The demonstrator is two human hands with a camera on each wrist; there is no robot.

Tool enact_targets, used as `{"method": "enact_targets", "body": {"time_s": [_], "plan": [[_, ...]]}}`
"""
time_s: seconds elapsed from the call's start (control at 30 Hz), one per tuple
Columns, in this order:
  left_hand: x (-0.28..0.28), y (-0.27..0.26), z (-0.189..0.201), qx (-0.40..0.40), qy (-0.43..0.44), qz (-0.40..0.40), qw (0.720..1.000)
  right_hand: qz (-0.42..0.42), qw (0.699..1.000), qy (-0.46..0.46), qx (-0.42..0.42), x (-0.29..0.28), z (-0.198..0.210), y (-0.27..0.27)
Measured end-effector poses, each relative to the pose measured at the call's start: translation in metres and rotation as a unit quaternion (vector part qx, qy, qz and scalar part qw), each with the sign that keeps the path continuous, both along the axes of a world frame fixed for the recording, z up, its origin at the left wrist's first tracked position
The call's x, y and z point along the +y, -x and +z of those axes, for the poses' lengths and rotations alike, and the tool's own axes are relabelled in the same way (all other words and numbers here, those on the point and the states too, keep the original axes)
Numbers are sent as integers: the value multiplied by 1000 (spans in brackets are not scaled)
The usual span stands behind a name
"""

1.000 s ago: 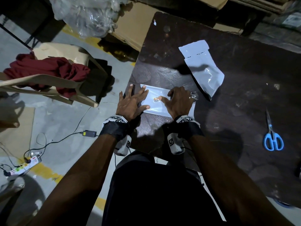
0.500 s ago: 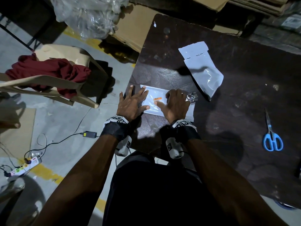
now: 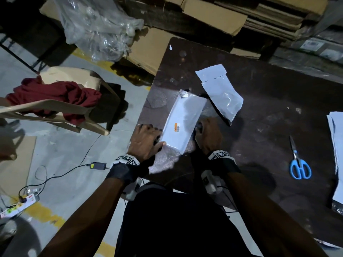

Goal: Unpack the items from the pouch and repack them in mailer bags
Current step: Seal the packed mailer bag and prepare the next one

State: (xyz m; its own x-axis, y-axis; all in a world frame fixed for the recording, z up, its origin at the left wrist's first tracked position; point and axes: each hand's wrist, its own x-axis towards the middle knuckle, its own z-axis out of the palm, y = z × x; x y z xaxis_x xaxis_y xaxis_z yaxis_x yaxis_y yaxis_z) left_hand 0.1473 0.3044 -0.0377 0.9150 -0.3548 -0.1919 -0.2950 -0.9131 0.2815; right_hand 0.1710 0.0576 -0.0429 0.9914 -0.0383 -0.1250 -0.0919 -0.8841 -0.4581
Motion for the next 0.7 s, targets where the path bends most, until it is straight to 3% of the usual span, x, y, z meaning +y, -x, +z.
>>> {"method": "enact_targets", "body": {"time_s": [0.1,0.23,0.33,0.43,0.57,0.7], "plan": [[-6,-2,8,17,55,43,997,-74,993,-50,72,2,2,3],[-24,-21,6,133,156,99,974,-122,964,-186,146,19,-9,6],[-43,-31,13,194,212,180,941,-179,933,-263,168,34,-8,5],[-52,-32,12,247,309,271,878,-239,895,-335,171,38,-1,2],[-57,-31,23,261,410,314,816,-254,863,-402,171,29,17,1],[-75,-36,50,223,467,289,805,-251,837,-465,145,8,46,-2]]}}
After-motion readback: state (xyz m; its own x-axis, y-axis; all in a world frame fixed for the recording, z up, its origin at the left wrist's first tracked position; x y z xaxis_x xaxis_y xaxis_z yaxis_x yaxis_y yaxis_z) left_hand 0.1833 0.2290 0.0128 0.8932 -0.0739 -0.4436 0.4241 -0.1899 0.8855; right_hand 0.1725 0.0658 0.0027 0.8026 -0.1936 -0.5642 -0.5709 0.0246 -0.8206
